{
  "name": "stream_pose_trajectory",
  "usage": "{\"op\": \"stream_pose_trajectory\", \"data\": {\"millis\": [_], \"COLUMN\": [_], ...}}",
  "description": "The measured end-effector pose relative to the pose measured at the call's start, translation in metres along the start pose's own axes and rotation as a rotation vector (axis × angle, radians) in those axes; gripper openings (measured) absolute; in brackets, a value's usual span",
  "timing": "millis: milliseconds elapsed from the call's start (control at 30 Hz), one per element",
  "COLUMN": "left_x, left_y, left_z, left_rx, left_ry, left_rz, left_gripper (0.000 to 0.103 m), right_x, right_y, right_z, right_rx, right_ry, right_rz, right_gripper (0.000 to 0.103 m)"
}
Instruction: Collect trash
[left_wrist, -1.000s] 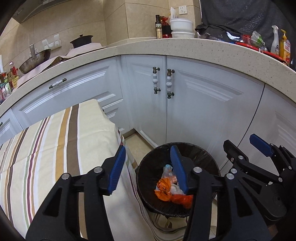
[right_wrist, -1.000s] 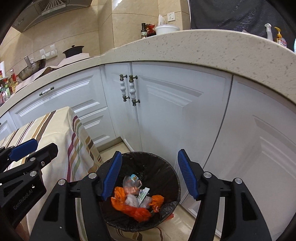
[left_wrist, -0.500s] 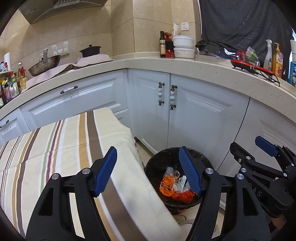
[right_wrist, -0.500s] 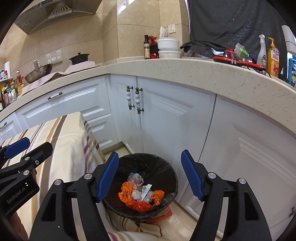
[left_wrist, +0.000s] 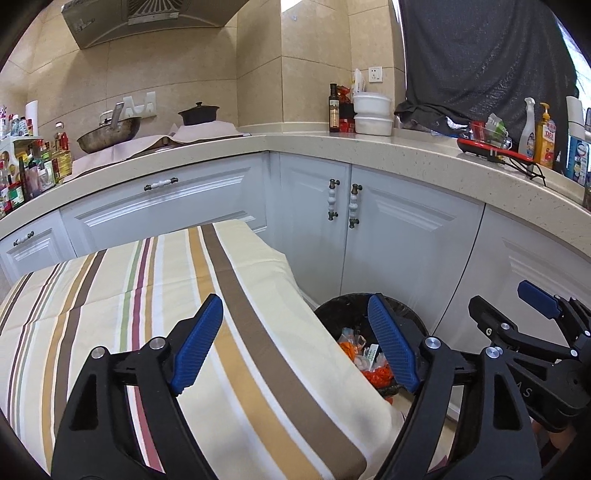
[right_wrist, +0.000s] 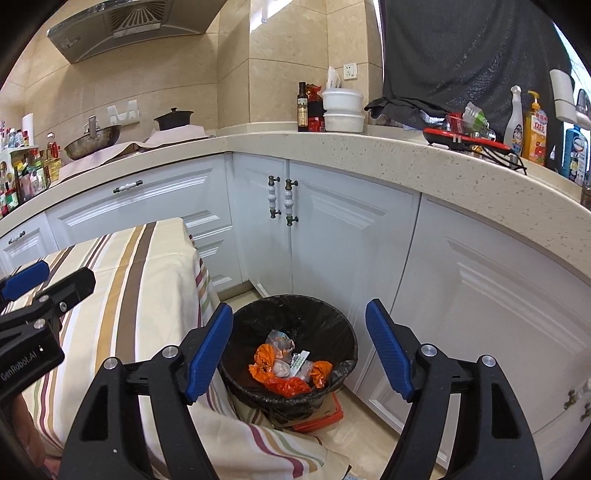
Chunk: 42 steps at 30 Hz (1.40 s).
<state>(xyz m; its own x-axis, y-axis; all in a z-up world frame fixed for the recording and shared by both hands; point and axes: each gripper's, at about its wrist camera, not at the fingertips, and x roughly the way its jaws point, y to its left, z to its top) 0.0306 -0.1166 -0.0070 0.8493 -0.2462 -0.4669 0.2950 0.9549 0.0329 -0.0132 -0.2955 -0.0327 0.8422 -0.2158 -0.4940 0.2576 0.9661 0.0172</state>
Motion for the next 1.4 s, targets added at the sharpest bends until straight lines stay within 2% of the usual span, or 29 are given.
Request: {"op": "stream_pose_trajectory", "data": {"millis": [433,1400], "left_x": [-0.019,-0.022], "left_y": [0.011,0.012], "left_z": [-0.008,-0.009], "left_rx": [-0.013,-0.020], "left_ry": [-0.020,-0.021], "left_rz": [-0.007,-0.005], "left_gripper": [0.079,0.080], "right_x": [-0.017,-0.023], "right_y": [0.005,0.006], "right_z": [-0.010,-0.010], "right_rx": [-0.009,-0.014], "right_ry": [-0.015,-0.033], "right_rz": [-0.015,-0.022], "right_gripper": [0.073,0.074]}}
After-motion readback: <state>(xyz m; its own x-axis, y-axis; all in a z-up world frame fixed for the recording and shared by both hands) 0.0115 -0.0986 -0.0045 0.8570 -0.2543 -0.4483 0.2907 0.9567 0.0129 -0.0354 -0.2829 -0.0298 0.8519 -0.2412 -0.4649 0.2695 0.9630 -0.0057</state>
